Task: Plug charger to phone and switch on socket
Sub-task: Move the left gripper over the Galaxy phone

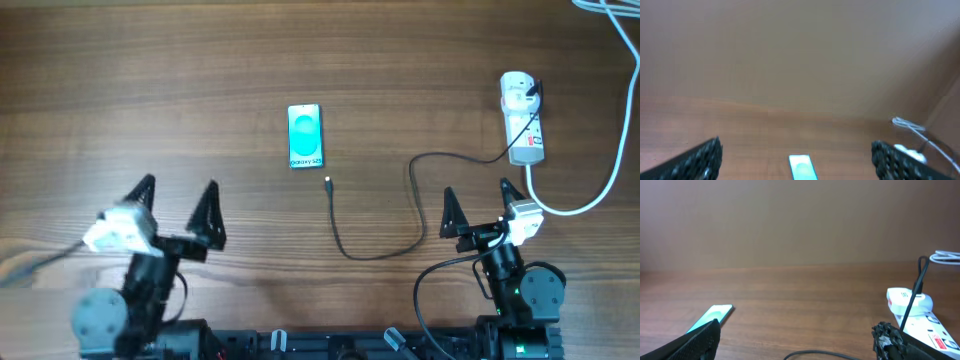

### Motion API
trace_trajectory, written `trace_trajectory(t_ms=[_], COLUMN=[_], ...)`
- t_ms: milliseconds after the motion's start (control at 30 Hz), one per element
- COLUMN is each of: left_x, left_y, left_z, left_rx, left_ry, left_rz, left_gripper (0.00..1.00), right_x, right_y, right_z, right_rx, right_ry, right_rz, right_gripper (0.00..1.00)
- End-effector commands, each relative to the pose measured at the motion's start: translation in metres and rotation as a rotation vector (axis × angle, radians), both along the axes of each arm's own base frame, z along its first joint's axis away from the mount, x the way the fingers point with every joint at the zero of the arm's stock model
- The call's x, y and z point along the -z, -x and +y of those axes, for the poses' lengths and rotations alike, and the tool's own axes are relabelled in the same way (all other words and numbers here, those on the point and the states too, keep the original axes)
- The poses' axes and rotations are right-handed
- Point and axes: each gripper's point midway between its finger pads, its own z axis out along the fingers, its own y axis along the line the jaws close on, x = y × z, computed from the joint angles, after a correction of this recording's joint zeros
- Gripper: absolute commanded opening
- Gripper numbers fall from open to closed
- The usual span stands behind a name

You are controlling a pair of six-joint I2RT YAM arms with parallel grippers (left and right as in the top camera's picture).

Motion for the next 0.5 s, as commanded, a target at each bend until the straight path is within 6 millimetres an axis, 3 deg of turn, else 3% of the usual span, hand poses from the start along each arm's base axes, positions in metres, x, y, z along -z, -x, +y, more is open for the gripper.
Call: trace_trajectory(t_ms=[0, 167, 267, 367, 467], left_x=[-0.034, -0.059, -0.068, -0.064, -0.042], left_y=[-0.017, -0.055, -0.068, -0.078, -0.085], left_z=[-0.003, -0.002, -0.001, -0.007, -0.018], left_rx=[0.025, 0.024, 0.027, 0.044, 0.078], left_ry=[0.026, 0.047, 0.049, 0.051, 0.042], left_rz=[0.150, 0.480, 0.636, 0.781, 0.909], left_gripper=[1.00, 1.00, 0.99, 1.00, 1.00], right_x=[-0.002, -0.002, -0.002, -0.002, -0.002], right_y=[0.000, 0.000, 0.000, 0.000, 0.000], right_z=[-0.001, -0.001, -0.001, -0.001, -0.001], right_rx=[0.005, 0.005, 0.005, 0.005, 0.005], right_ry=[0.012, 0.012, 0.012, 0.012, 0.012], right_rz=[-0.012, -0.012, -0.012, -0.012, -0.012], right_gripper=[1.00, 1.00, 1.00, 1.00, 1.00])
